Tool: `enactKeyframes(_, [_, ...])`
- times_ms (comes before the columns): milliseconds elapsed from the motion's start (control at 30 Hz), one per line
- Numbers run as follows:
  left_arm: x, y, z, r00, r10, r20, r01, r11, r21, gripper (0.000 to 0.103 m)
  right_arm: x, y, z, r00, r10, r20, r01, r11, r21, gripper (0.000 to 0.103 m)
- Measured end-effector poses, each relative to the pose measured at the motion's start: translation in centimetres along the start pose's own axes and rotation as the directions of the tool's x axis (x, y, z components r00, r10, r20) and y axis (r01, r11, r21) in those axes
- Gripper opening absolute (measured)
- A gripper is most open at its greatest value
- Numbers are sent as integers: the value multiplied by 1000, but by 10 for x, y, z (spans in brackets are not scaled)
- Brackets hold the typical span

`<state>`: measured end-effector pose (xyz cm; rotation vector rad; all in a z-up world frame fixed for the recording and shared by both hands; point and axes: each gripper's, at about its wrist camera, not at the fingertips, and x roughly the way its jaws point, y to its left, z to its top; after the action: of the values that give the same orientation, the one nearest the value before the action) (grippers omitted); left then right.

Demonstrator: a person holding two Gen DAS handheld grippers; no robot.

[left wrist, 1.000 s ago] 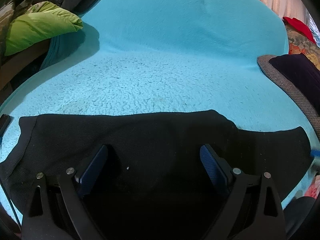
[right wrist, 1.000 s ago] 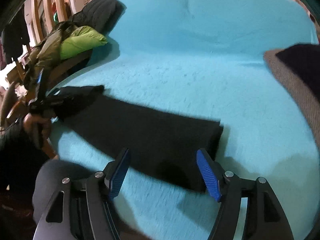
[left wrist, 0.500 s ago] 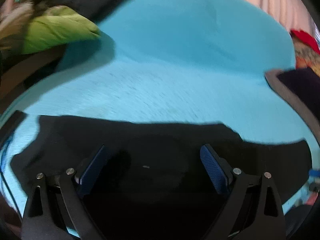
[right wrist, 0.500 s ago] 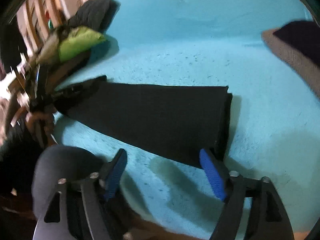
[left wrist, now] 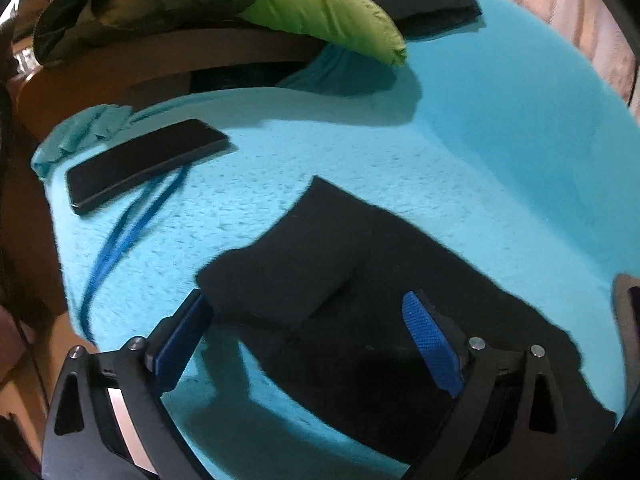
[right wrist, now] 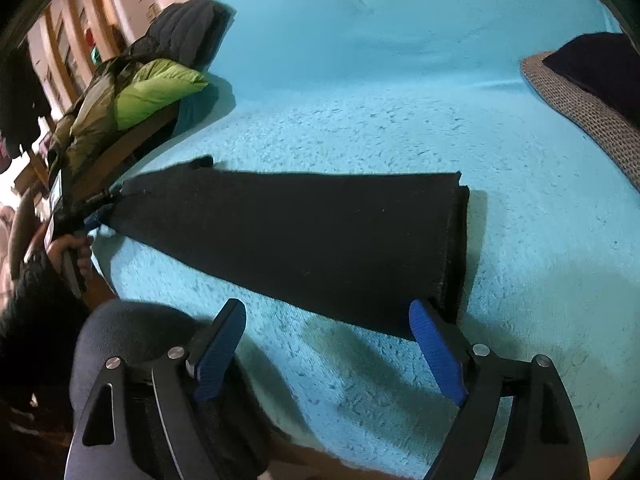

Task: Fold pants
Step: 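Move both open grippers over the folded pants edge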

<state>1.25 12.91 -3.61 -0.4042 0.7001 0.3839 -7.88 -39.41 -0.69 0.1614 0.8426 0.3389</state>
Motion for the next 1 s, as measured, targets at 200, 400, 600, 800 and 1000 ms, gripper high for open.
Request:
enactKeyframes(200, [-29, -24, -1, 986, -59, 158, 48, 996, 71, 96, -39, -44, 45, 946, -280, 163, 269, 959, 85, 89])
enactKeyframes(400, [-46, -52, -3, 968, -135, 212, 93, 976, 196, 96, -7, -147, 82, 840, -541, 39, 516, 819, 252, 89])
enactKeyframes(600, [-51, -77, -10, 956, -226, 185, 169, 944, 283, 96, 49, -164, 97, 843, -530, -88, 537, 835, 116, 97])
enactKeyframes(800, [-49, -99, -16, 954, -280, 106, 233, 917, 325, 96, 58, -159, 101, 852, -512, -106, 520, 851, 71, 102])
enactKeyframes(1000, [-62, -114, -17, 943, -322, 79, 273, 889, 369, 97, 52, -156, 91, 850, -518, -96, 524, 850, 58, 102])
